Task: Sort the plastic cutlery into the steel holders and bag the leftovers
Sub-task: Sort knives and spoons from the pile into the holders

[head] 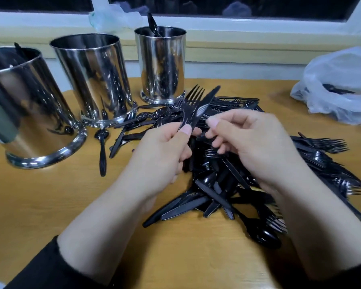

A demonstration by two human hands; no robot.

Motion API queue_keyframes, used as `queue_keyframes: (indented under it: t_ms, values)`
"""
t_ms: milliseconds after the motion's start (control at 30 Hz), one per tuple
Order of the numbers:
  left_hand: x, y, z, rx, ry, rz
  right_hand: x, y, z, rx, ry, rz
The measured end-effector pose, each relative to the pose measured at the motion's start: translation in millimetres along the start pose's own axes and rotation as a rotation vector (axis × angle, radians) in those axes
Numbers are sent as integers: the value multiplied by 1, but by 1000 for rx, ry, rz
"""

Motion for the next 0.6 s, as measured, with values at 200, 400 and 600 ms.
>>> queue_keyframes:
  t_ms: [200,400,600]
  values:
    - [-10,-4,5,-3,-33,-107,-12,-67,11,82,-107,-564]
    - [-13,2,7,-12,-61,-168,8,-49,5,-181,-51,-860]
    - [-13,3,9,24,-52,-168,19,-49,7,-179,-32,-975]
Point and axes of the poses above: each hand's wrist, its own z-axis towards the middle knuckle, its own y-axis out of the palm, x = y × z, the point moved 9 cm from there along z, towards the middle knuckle, and after that the axes turned 8 degrees about -y, right-handed, at the moved point
